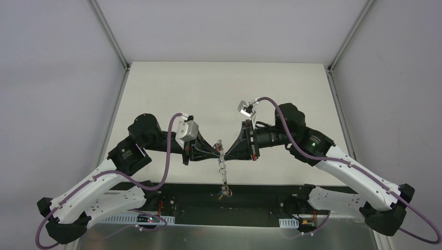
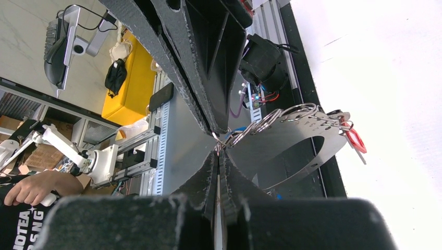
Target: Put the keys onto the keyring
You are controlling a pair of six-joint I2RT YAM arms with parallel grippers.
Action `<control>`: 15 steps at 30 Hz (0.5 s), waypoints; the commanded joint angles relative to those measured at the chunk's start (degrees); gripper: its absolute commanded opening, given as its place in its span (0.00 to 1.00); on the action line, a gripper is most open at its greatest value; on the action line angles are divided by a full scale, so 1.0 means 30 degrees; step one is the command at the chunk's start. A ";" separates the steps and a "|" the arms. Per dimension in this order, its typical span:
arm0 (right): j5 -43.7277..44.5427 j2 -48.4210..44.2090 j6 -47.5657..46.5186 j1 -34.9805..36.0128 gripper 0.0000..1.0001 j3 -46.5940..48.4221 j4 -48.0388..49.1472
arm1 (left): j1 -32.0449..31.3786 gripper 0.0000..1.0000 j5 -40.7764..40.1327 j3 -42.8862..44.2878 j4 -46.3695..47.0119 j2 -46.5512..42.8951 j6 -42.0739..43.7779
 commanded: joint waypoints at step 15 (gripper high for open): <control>0.0904 -0.0302 0.0069 -0.0035 0.00 0.1048 0.1926 | -0.0437 0.00 0.1091 0.0228 0.0962 -0.0389 0.0425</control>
